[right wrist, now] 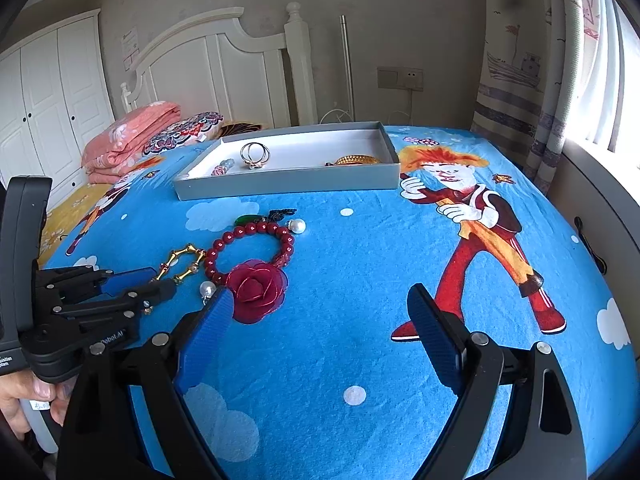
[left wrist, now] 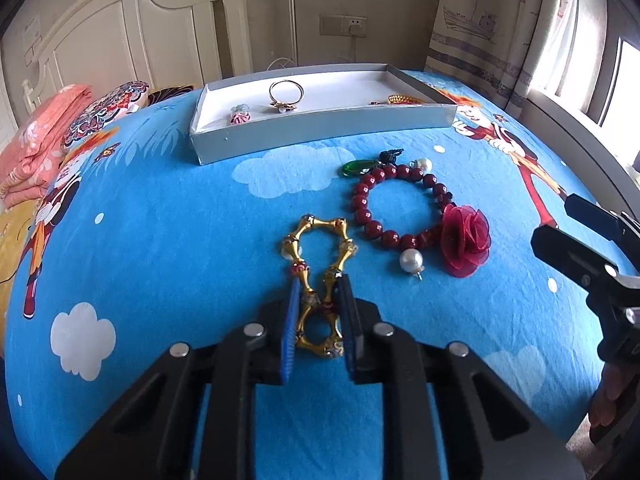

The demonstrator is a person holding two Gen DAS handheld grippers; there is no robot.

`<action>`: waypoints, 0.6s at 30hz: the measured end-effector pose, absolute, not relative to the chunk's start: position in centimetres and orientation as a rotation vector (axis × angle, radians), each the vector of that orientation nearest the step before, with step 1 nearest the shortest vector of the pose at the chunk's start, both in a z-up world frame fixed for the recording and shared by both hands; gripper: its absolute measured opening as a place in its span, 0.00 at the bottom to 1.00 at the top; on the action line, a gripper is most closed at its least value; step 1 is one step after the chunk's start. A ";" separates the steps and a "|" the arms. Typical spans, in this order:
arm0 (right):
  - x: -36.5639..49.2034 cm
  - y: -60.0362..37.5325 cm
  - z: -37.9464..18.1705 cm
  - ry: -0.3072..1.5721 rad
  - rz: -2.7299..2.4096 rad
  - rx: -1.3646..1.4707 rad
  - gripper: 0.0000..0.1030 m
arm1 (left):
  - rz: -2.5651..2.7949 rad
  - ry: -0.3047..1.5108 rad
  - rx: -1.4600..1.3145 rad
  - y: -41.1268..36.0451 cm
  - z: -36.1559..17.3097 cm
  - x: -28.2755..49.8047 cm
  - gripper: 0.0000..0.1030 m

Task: Organize jewelry
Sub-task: 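Lower the left gripper onto the gold bamboo-link bracelet and close it, then lift the gold bracelet with the left gripper while the right gripper approaches the red rose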

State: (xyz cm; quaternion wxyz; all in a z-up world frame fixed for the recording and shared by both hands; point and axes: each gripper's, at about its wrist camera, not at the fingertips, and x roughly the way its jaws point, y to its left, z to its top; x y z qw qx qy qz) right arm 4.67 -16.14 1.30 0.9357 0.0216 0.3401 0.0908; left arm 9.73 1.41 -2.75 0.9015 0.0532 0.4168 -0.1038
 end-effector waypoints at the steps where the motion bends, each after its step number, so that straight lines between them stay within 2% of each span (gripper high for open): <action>1: 4.7 -16.1 1.3 0.696 0.186 0.042 0.80 | -0.214 0.860 0.109 1.4 -2.7 9.6 0.18; 7: 4.8 -15.6 1.3 0.707 0.204 0.038 0.80 | -0.218 0.852 0.072 2.0 -2.6 9.1 0.16; 8: 4.8 -15.5 1.3 0.709 0.210 0.037 0.80 | -0.216 0.848 0.068 2.1 -2.6 9.1 0.15; 9: 4.8 -15.2 1.3 0.710 0.215 0.032 0.80 | -0.210 0.836 0.064 2.2 -2.3 9.0 0.09; 18: 5.4 -14.4 0.9 0.751 0.233 0.017 0.80 | -0.205 0.837 0.037 2.8 -2.4 8.7 0.09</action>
